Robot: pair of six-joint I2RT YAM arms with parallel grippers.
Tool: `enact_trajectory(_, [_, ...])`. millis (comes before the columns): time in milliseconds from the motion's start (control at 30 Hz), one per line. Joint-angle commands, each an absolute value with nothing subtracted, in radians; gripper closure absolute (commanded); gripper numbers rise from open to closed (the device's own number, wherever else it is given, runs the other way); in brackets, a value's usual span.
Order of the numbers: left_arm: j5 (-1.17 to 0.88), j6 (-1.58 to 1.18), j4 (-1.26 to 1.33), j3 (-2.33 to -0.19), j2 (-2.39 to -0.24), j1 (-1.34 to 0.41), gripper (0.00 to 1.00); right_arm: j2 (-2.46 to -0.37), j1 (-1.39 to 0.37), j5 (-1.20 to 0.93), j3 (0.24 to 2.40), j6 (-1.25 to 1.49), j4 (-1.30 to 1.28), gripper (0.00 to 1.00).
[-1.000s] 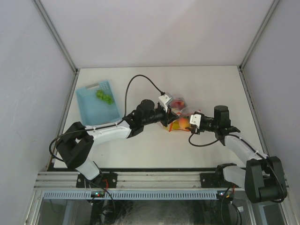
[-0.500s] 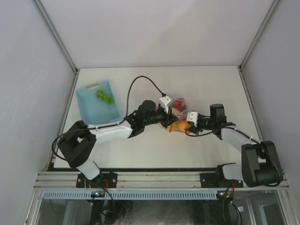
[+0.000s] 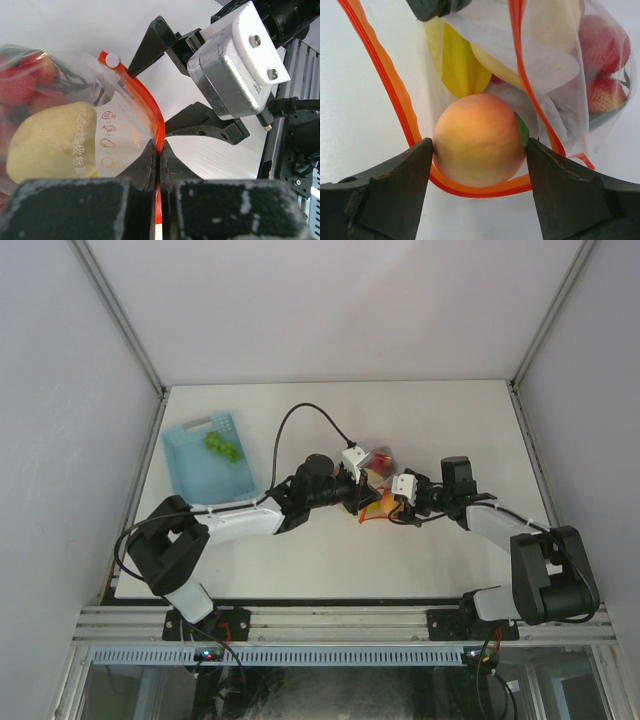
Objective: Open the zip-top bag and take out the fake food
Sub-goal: Pick up the fake fruit from the zipper food storage bag.
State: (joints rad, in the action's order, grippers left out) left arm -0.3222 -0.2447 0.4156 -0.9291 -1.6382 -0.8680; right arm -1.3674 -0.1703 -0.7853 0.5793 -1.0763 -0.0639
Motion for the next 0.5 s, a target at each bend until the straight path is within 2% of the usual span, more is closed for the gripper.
enact_trajectory(0, [-0.35, -0.254, 0.453, -0.923, -1.634, -0.864, 0.98, -1.399, -0.179, -0.719, 0.581, -1.054, -0.111, 0.27])
enact_trajectory(200, [-0.354, -0.258, 0.461, -0.919, -1.635, -0.864, 0.98, -1.458, -0.204, -0.667, 0.622, -1.006, -0.103, 0.27])
enact_trajectory(367, [-0.349, -0.261, 0.462, -0.915, -1.632, -0.864, 0.98, -1.536, -0.228, -0.612, 0.7, -0.966, -0.148, 0.37])
enact_trajectory(467, [-0.34, -0.263, 0.463, -0.907, -1.625, -0.864, 0.99, -1.56, -0.241, -0.58, 0.721, -0.948, -0.152, 0.38])
